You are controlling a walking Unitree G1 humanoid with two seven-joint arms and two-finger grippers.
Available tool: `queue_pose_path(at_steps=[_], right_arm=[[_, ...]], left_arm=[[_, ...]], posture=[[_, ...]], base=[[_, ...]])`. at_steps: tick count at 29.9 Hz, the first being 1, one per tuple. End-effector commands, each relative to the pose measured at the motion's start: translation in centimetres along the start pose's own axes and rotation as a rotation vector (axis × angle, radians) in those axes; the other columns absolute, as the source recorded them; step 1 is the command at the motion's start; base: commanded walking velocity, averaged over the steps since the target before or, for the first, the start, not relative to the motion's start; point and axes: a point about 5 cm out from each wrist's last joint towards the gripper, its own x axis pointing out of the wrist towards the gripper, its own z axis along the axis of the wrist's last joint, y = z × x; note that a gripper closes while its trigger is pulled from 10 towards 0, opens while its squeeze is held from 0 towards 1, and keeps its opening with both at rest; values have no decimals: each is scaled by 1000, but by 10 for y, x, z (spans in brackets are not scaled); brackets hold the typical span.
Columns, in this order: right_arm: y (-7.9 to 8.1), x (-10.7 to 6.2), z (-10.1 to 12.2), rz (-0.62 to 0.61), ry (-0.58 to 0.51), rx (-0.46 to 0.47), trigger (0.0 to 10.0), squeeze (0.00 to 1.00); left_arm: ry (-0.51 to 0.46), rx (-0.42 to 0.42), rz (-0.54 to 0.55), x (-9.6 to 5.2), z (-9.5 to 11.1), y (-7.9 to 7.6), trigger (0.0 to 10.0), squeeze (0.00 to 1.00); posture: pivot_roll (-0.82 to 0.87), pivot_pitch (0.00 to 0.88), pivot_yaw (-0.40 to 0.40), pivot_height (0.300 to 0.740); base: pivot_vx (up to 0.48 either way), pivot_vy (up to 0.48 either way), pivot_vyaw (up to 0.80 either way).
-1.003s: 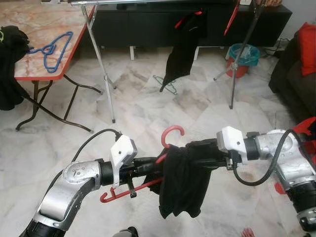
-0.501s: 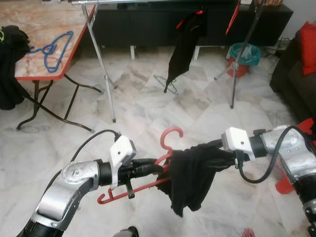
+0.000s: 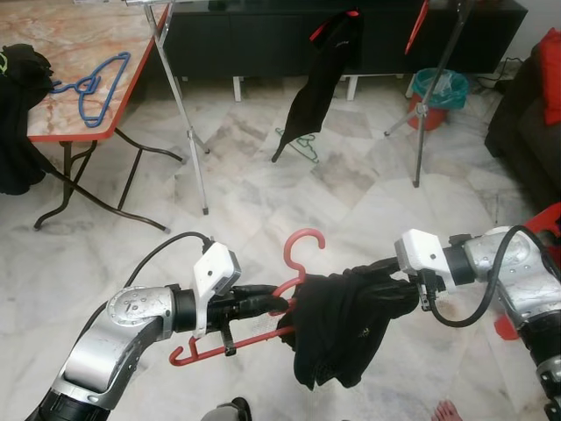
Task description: Hang hanger
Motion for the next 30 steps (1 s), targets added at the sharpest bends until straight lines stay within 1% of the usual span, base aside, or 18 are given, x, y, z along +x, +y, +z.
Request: queue_pose_path(at_steps=[1,5,10,14,17,22,23,25,30], right_arm=[[15,16,-8,144,32,21,0,0],[23,17,-14,205,79,31,0,0],[30,23,-18,247,96,35,0,0],[30,25,-19,242,98,33,0,0],[26,27,-17,205,87,19,0,0],[12,29,-11,92,76,-25,0,0],[8,29,-9,62,67,-26,10000,0],[5,29,-1,48,18,-21,10000,0],[6,32,2,58,10,-45,10000,0]], left_arm=[[-113,89,17,-3,29,1,10000,0],[-118,89,22,-3,30,2,10000,0],[-139,86,20,-1,34,2,10000,0],[-145,85,22,-1,35,3,10000,0],[-153,87,25,-1,37,3,10000,0],[-158,87,31,-1,37,3,10000,0],[-158,87,31,-1,37,3,10000,0],[-160,84,32,-1,37,3,10000,0],[-159,82,34,-2,36,3,10000,0]], posture=[[33,186,11,740],[32,188,10,740],[29,182,6,740],[30,181,5,740],[31,174,1,740],[30,173,0,740],[29,172,1,740],[29,174,2,740],[30,175,3,740]], base=[[0,0,0],[0,0,0],[0,0,0],[0,0,0],[0,0,0],[0,0,0],[0,0,0],[0,0,0],[0,0,0]])
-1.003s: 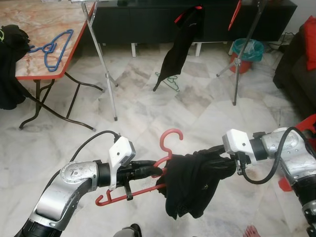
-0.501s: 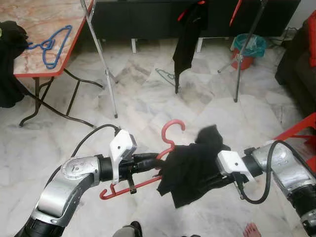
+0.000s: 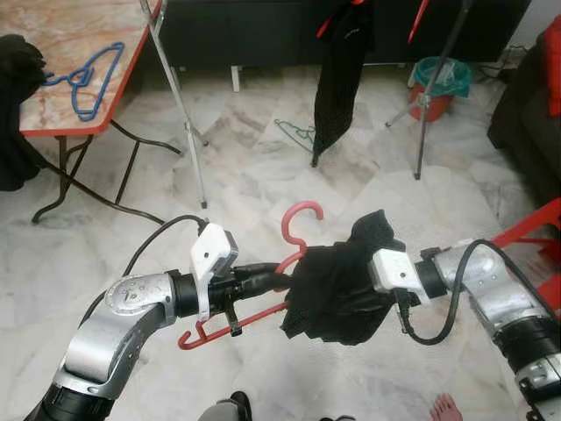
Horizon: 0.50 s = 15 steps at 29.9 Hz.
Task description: Hang hanger
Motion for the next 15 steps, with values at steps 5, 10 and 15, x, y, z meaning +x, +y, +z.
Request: queue_pose_path(at_steps=[5,10,15], right_arm=[[-3,1,12,-14,-57,-43,10000,1000],[-9,-3,24,-48,-100,-64,10000,1000],[-9,-5,32,-47,-117,-96,10000,1000]], left_arm=[[-68,47,-18,0,16,-1,10000,0],[-69,43,-19,0,16,-1,10000,0],[-68,37,-23,1,14,-2,10000,0]], posture=[[28,174,3,740],[25,174,3,740],[25,174,3,740]], base=[[0,0,0],[0,0,0],[0,0,0]])
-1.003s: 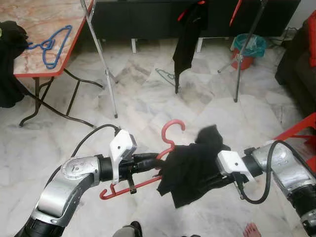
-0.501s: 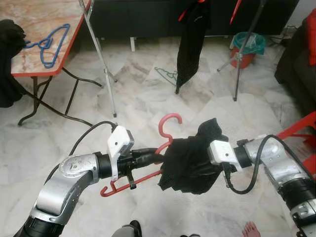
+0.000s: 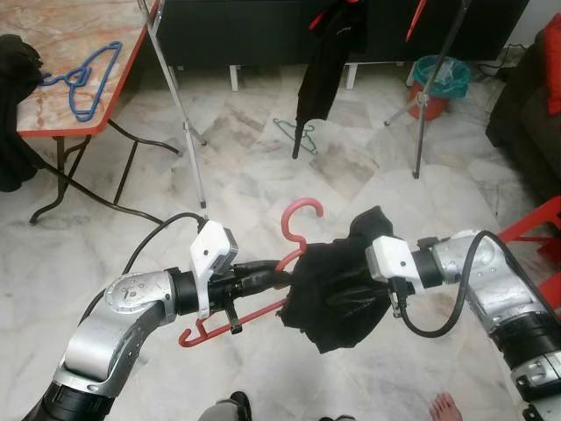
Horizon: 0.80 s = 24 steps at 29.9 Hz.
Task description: Hang hanger
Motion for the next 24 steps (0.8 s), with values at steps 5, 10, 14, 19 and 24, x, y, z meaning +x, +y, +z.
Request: queue_pose_path(at_steps=[5,10,14,19,24], right_arm=[[-1,-7,14,2,-24,-52,10000,1000],[0,-11,22,5,-49,-68,10000,1000],[-4,-14,28,-48,-66,-93,10000,1000],[-21,-26,48,-204,-176,-113,10000,0],[-44,-46,51,-430,-174,-118,10000,0]], left_arm=[[-52,21,-22,0,7,-3,10000,0],[-49,11,-20,0,5,-3,10000,0],[-50,5,-22,1,4,-3,10000,0],[-44,-2,-23,1,1,-4,10000,0],[-43,-5,-26,1,1,-4,10000,0]], posture=[[20,175,3,740],[16,176,4,740],[16,175,5,740],[13,175,6,740],[13,174,4,740]], base=[[0,0,0],[0,0,0],[0,0,0],[0,0,0],[0,0,0]])
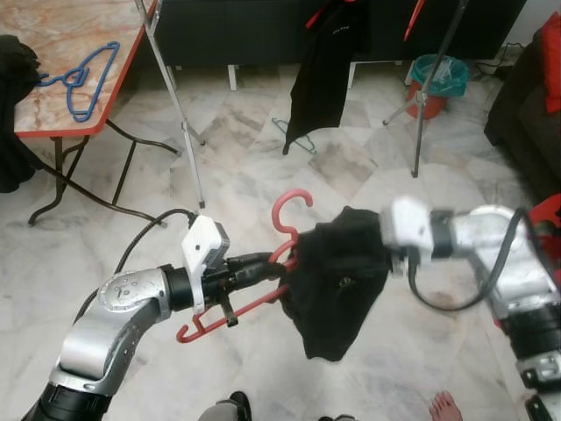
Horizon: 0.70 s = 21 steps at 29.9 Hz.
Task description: Hang hanger
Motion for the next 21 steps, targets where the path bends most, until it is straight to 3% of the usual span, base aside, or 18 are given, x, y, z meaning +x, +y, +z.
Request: queue_pose_path(at_steps=[1,3,7,13,17,21], right_arm=[[-4,-6,-4,-58,14,1,10000,0],[-13,-12,-5,-125,28,6,10000,0],[-10,-13,-6,-105,12,26,10000,0],[2,-8,-13,-25,18,50,10000,0],[13,-19,-25,92,84,77,10000,0],[14,-31,-30,135,140,86,10000,0]], left_arm=[[-36,13,-20,-1,5,-2,10000,0],[-35,13,-21,0,5,-2,10000,0],[-39,11,-22,0,4,-2,10000,0],[-37,12,-24,2,3,-2,10000,0],[-26,12,-28,-2,2,-2,10000,0],[-22,10,-31,-2,1,-3,10000,0]], posture=[[13,174,4,740],[9,172,2,740],[11,169,1,740],[13,165,2,740],[14,162,3,740],[10,154,-1,740]], base=[[0,0,0],[0,0,0],[0,0,0],[0,0,0],[0,0,0],[0,0,0]])
